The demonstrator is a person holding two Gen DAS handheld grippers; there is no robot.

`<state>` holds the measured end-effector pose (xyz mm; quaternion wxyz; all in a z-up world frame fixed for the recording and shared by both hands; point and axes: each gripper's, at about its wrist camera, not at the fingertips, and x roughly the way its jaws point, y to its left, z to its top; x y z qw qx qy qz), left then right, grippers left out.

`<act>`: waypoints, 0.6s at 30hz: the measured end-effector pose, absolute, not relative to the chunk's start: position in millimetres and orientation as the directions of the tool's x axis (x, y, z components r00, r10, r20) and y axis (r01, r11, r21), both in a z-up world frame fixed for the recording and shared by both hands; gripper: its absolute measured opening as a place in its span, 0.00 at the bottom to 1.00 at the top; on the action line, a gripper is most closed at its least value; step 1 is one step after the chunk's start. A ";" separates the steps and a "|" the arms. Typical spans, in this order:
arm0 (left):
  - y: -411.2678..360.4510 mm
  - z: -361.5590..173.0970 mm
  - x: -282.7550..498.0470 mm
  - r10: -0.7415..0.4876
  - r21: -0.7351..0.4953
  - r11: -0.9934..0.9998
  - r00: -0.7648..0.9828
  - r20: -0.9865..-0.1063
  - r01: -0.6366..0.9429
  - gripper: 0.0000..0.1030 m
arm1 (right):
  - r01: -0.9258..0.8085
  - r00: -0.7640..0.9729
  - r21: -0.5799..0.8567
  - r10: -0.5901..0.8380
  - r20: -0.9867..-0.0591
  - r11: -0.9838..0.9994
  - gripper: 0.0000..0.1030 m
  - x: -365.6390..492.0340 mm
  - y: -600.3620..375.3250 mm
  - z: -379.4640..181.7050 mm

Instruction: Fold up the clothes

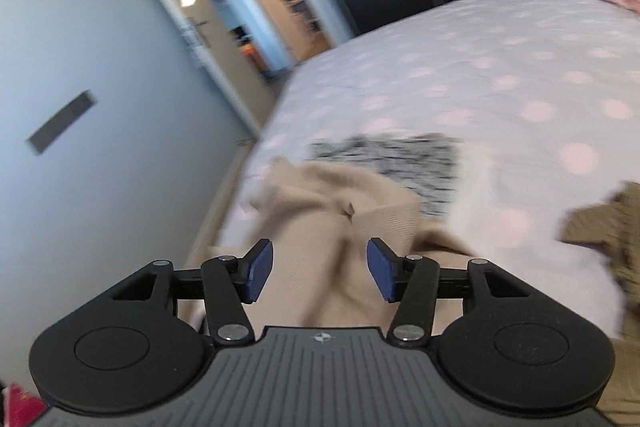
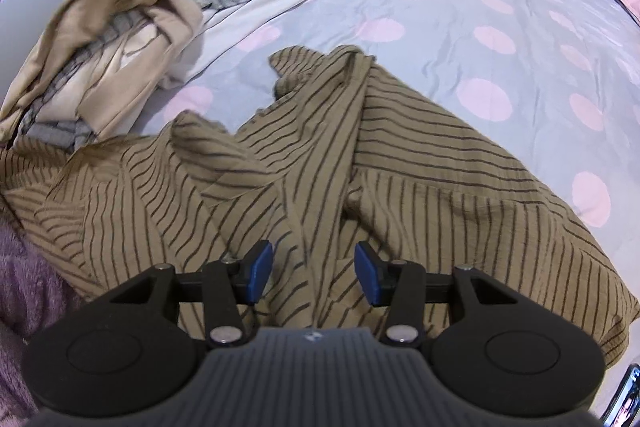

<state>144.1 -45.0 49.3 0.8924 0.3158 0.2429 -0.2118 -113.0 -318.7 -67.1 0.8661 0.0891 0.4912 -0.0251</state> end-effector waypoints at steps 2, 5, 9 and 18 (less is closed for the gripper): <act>-53.6 41.1 125.7 -0.268 0.438 0.686 0.761 -0.590 0.581 0.49 | 0.114 0.502 0.127 0.053 -0.863 0.985 0.39 -113.6 -313.8 -71.7; -66.6 29.9 104.7 -0.325 0.400 0.650 0.712 -0.622 0.646 0.49 | 0.098 0.483 0.110 0.050 -0.874 0.989 0.08 -116.4 -308.6 -78.2; -82.7 20.2 87.6 -0.367 0.407 0.586 0.677 -0.637 0.701 0.49 | 0.104 0.494 0.067 0.006 -0.869 0.992 0.01 -122.7 -311.6 -69.9; -113.6 12.9 70.8 -0.429 0.374 0.526 0.618 -0.659 0.764 0.49 | 0.321 0.466 -0.116 -0.264 -0.844 0.940 0.01 -148.7 -387.5 -19.6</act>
